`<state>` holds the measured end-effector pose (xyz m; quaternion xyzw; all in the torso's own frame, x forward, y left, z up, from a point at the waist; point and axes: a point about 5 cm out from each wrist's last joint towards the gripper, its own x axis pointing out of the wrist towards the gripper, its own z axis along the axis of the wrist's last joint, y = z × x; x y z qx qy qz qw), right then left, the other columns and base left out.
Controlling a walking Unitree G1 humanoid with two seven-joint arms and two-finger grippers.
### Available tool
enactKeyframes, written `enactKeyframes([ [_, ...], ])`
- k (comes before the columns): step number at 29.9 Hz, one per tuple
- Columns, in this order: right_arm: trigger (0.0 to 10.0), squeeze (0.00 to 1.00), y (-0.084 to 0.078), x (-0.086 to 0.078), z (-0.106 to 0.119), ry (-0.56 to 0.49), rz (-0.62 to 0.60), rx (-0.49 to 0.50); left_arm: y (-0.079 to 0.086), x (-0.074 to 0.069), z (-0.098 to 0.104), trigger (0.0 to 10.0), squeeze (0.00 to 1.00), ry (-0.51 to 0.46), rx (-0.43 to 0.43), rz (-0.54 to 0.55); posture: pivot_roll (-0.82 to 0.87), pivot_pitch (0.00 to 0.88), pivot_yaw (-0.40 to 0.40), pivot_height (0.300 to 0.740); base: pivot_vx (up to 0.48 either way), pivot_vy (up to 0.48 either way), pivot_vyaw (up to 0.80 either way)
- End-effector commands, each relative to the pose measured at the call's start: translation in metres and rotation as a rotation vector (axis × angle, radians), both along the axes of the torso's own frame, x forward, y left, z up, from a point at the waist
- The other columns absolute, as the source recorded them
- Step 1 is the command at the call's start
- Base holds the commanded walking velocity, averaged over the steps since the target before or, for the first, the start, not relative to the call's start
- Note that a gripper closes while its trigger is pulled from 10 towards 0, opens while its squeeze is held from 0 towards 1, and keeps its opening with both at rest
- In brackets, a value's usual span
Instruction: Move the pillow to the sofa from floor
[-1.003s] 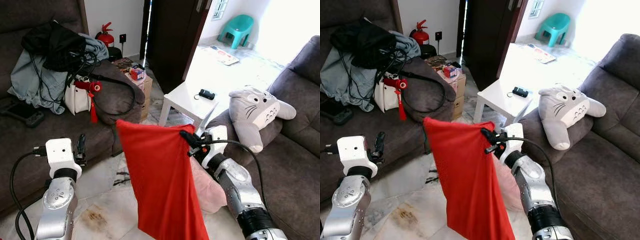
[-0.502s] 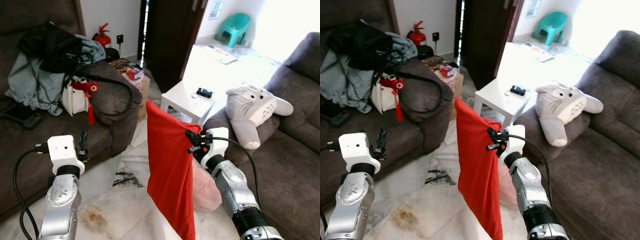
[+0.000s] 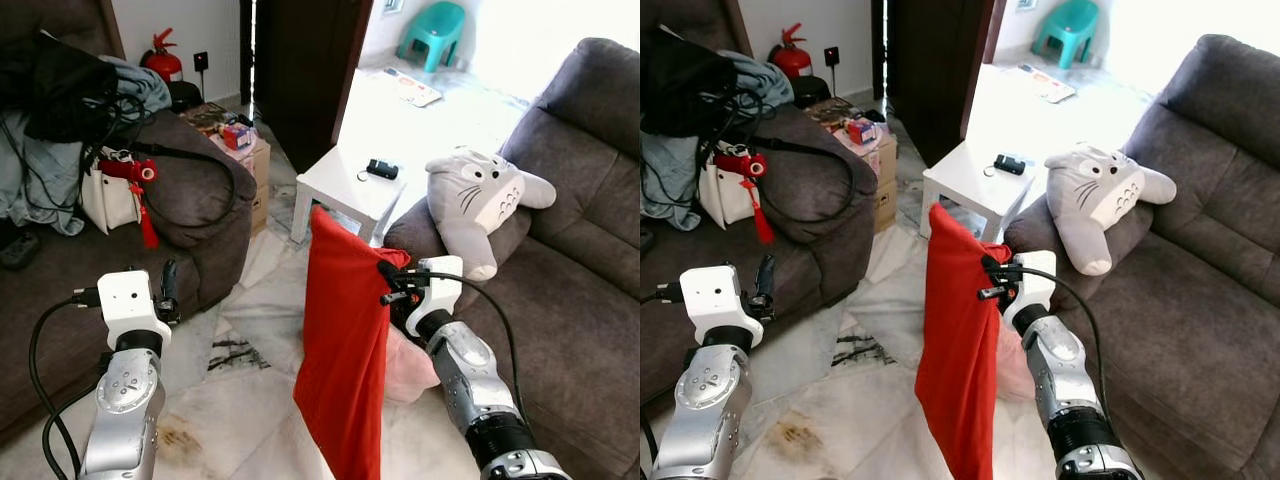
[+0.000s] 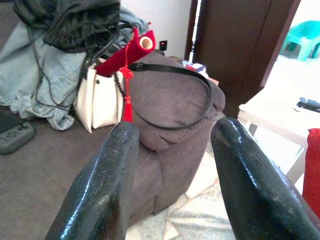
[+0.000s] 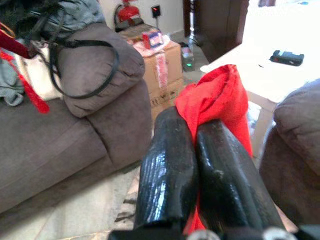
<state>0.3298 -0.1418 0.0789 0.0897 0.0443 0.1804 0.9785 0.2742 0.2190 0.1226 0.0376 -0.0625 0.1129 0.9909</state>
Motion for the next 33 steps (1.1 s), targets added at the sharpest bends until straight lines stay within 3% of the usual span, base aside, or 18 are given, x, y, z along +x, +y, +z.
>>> enactKeyframes([
  [1,10.0,0.0,-0.0084,0.0144,0.0364,-0.174,-0.04,0.008,-0.0043,0.0009,0.0005,10.0,0.0,-0.011,0.008,-0.005,0.28,0.025,-0.189,0.74,0.0,0.0,-0.7],
  [5,10.0,0.0,-0.0107,0.0165,0.037,-0.173,-0.054,0.006,-0.0042,0.0004,0.0016,10.0,0.0,-0.033,-0.032,0.008,0.28,0.027,-0.19,0.74,0.0,0.0,-0.7],
  [10,10.0,0.0,-0.0089,0.0167,0.0361,-0.172,-0.055,0.008,-0.005,-0.0001,0.0024,10.0,0.0,-0.032,-0.013,0.003,0.28,0.031,-0.19,0.74,0.0,0.0,-0.7],
  [33,10.0,0.0,-0.0061,0.0174,0.0348,-0.172,-0.052,0.003,-0.0037,-0.0008,0.0011,10.0,0.0,-0.028,0.01,0.015,0.28,0.025,-0.193,0.74,0.0,-0.242,-0.7],
])
